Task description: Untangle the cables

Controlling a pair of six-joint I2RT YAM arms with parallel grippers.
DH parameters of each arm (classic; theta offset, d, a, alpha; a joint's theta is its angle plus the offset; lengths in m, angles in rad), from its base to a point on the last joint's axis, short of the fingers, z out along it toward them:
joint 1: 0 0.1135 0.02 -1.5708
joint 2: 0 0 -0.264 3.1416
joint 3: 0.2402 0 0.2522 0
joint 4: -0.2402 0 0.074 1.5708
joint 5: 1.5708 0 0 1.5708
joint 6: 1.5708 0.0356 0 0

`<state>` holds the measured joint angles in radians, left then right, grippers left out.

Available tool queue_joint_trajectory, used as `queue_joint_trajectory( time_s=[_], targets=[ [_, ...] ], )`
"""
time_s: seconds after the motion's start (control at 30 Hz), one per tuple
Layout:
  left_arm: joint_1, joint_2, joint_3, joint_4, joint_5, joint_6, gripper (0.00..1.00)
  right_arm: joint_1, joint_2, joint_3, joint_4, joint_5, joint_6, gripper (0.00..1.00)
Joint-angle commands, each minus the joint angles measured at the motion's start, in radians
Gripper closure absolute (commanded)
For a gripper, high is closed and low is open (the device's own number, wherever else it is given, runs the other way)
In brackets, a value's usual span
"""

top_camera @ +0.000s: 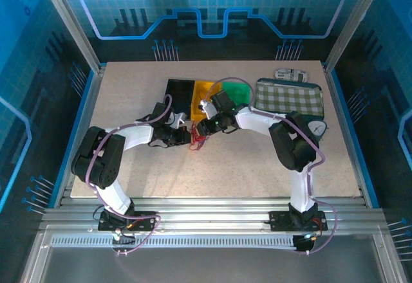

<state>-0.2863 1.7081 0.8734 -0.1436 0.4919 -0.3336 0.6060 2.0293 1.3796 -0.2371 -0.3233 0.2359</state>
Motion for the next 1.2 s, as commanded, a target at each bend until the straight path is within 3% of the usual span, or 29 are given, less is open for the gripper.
queue_joint_trajectory(
  time_s=[0.0, 0.57, 0.77, 1.0, 1.1, 1.17],
  targets=[
    [-0.004, -0.013, -0.001, 0.007, 0.031, 0.011, 1.00, -0.007, 0.019, 0.038, 0.037, -0.030, 0.016, 0.71],
    [-0.006, 0.000, 0.003, 0.022, 0.055, 0.022, 1.00, -0.009, 0.093, 0.098, 0.066, -0.083, 0.064, 0.76],
    [-0.007, -0.014, -0.007, 0.025, 0.027, 0.016, 1.00, -0.012, 0.081, 0.079, 0.079, -0.070, 0.073, 1.00],
    [-0.001, -0.036, -0.025, 0.045, 0.004, 0.008, 1.00, -0.029, 0.016, 0.007, 0.101, -0.065, 0.082, 1.00],
    [-0.001, -0.031, -0.026, 0.050, 0.007, 0.005, 1.00, -0.029, 0.016, 0.006, 0.080, -0.088, 0.071, 0.81],
    [-0.001, -0.027, -0.024, 0.049, 0.007, 0.000, 1.00, -0.030, 0.000, -0.006, 0.078, -0.094, 0.058, 0.74]
  ],
)
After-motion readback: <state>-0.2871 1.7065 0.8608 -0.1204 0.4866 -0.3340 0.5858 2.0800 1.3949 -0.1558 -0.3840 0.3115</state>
